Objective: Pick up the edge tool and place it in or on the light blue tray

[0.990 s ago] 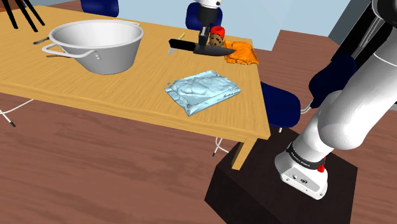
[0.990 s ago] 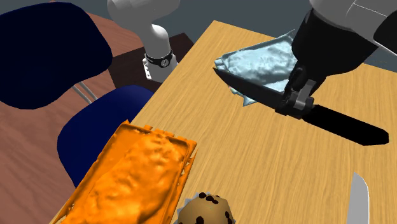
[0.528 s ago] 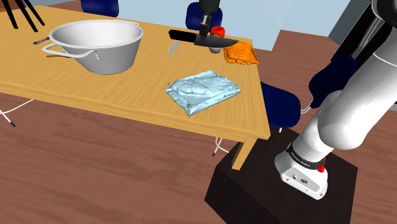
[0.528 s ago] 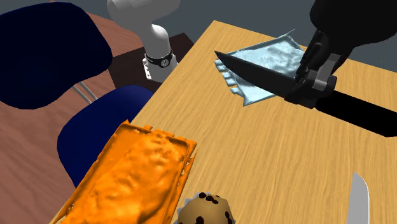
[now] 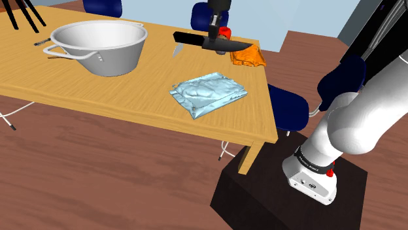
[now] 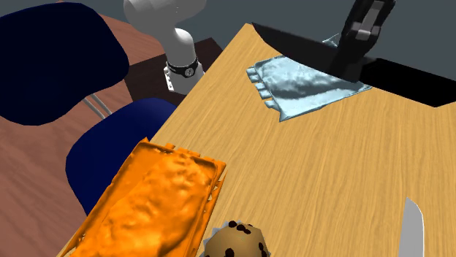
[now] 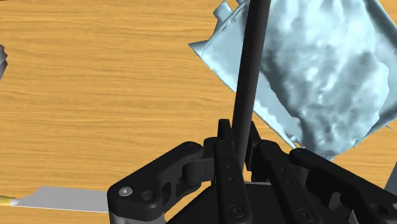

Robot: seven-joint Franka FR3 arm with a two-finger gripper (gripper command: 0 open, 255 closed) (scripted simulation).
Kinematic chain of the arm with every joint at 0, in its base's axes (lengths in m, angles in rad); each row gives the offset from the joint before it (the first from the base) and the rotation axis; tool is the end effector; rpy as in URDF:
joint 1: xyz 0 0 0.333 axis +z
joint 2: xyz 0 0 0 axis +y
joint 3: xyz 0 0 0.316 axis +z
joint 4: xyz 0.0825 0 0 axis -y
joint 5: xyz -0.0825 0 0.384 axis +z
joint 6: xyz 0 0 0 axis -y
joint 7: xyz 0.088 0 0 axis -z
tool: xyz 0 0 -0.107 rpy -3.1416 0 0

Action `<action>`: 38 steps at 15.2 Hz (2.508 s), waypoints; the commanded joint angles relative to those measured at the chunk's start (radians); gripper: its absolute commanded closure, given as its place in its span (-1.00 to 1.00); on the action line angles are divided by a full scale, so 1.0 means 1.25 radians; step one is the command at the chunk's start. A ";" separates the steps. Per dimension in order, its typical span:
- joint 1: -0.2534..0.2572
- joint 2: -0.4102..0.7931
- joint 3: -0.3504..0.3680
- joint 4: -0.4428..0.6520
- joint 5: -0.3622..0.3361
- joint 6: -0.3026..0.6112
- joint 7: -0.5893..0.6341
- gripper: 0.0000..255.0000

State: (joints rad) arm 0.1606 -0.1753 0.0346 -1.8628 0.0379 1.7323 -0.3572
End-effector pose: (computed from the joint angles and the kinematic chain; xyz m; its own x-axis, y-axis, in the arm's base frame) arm 0.4993 0.1036 0.5928 0.8532 0.5189 0.0528 0.5202 -0.8539 -0.0140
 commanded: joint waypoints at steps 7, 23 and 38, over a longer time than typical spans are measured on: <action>0.053 -0.130 0.080 -0.122 0.025 -0.002 0.125 1.00; 0.063 -0.147 0.097 -0.289 0.035 0.148 0.137 1.00; 0.061 -0.153 0.094 -0.241 0.033 0.094 0.138 -1.00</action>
State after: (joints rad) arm 0.2367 -0.3585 0.1517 -2.1881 0.0790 1.8829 -0.1881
